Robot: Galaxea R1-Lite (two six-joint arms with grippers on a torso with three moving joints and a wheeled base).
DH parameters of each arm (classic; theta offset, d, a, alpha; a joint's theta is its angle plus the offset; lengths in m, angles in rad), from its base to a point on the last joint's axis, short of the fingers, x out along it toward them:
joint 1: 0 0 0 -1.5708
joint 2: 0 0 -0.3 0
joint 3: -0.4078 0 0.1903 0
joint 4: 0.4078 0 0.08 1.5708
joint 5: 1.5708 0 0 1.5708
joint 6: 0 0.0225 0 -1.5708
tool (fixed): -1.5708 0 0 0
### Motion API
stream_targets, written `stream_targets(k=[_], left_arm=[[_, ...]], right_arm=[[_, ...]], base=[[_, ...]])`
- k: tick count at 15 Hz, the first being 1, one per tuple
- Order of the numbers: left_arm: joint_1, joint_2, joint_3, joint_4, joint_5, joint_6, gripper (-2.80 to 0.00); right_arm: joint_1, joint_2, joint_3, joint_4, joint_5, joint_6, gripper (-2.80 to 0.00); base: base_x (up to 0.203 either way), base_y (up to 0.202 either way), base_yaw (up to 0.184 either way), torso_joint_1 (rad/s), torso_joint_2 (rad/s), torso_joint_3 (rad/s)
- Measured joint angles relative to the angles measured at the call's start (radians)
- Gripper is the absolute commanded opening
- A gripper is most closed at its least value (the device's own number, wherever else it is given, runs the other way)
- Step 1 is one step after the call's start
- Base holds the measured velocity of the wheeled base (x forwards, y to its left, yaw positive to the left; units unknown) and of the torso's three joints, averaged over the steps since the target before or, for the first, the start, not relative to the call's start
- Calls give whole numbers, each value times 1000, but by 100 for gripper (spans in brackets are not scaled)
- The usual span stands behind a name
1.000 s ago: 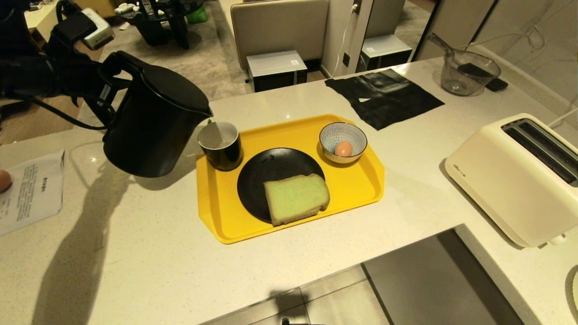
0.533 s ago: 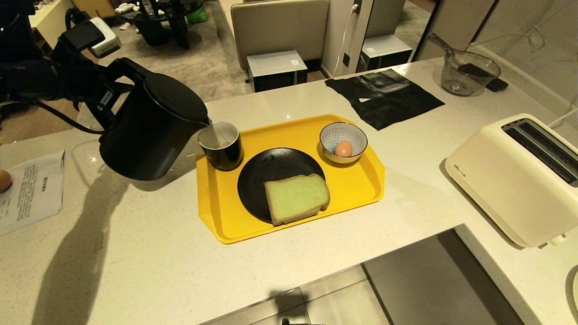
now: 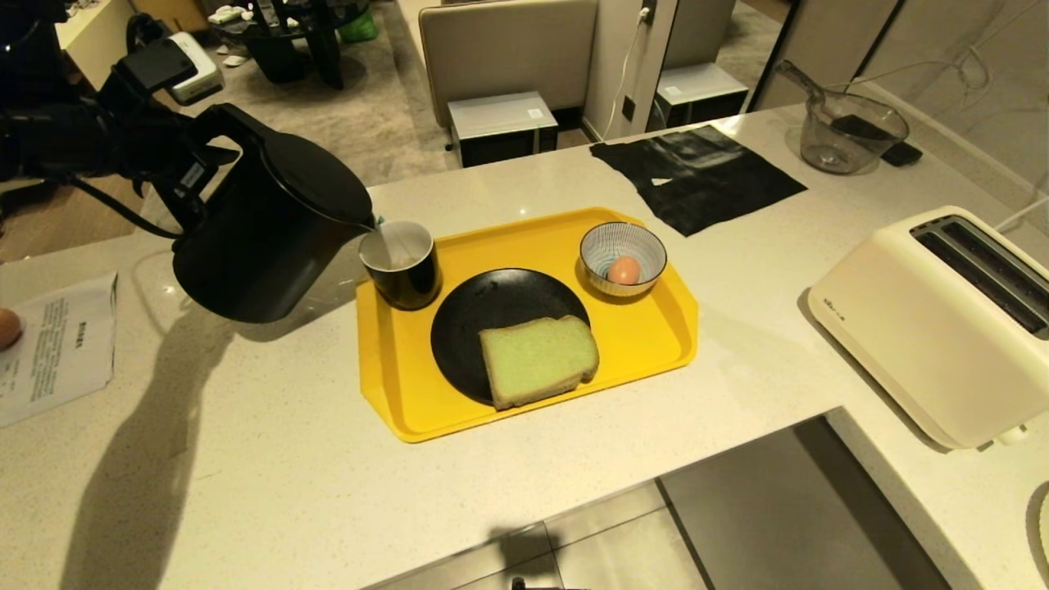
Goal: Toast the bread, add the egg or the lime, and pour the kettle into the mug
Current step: Pour water into a cup
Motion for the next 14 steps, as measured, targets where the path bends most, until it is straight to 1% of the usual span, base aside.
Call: stream_targets(k=[3, 5, 8, 10, 12, 14], left_arm=[[-7, 12, -34, 0, 0, 22, -280], [-17, 18, -43, 0, 0, 51, -280], [-30, 23, -50, -7, 3, 58, -280], [-37, 24, -54, -9, 21, 59, -280], [-42, 24, -56, -11, 23, 62, -280], [-43, 21, -60, -13, 24, 88, -280]], right_arm=[[0, 0, 0, 0, 0, 0, -280], [0, 0, 0, 0, 0, 0, -280], [0, 0, 0, 0, 0, 0, -280], [0, 0, 0, 0, 0, 0, -280], [0, 0, 0, 0, 0, 0, -280], [0, 0, 0, 0, 0, 0, -280]], base=[[0, 0, 0, 0, 0, 0], [0, 0, 0, 0, 0, 0], [0, 0, 0, 0, 0, 0], [0, 0, 0, 0, 0, 0], [0, 0, 0, 0, 0, 0], [0, 0, 0, 0, 0, 0]])
